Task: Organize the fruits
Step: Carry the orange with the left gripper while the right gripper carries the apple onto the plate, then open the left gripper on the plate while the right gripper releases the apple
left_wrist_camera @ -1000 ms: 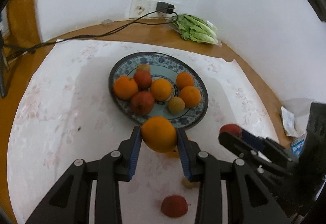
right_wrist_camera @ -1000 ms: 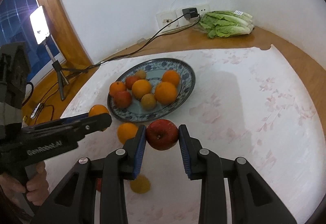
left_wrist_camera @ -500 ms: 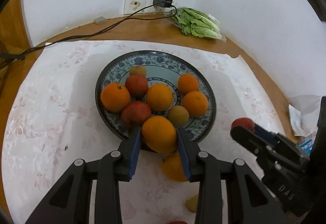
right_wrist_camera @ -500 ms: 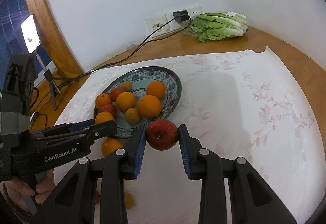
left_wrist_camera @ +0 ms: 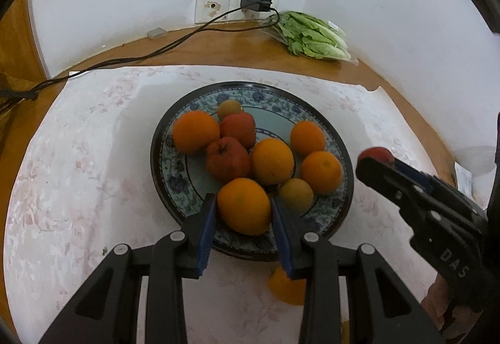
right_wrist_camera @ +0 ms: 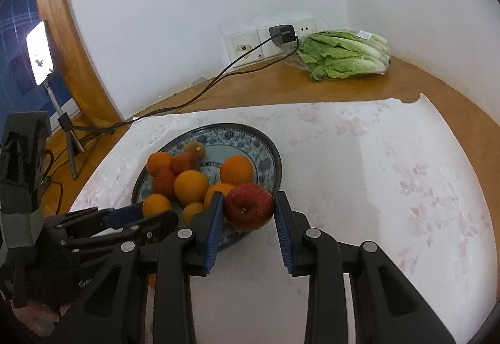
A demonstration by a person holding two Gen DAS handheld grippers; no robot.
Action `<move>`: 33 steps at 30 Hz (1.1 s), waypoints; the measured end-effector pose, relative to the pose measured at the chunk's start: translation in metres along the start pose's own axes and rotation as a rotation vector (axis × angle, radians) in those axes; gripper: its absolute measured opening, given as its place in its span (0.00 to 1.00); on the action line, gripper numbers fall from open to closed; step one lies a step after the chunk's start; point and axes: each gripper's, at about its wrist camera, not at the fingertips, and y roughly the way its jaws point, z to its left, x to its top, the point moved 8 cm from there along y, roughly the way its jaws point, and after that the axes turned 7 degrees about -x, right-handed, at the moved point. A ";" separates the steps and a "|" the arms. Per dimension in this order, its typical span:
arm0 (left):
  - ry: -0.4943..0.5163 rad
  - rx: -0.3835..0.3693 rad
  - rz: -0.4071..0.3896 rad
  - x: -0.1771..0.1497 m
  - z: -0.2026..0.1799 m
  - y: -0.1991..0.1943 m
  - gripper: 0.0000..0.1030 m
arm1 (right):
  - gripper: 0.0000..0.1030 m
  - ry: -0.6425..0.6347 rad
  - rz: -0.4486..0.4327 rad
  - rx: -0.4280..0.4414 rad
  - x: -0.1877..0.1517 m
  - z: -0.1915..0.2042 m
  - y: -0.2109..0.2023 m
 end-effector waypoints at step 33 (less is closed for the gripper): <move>-0.031 -0.033 -0.024 -0.003 -0.003 -0.022 0.45 | 0.45 0.005 -0.042 0.012 0.007 0.009 0.024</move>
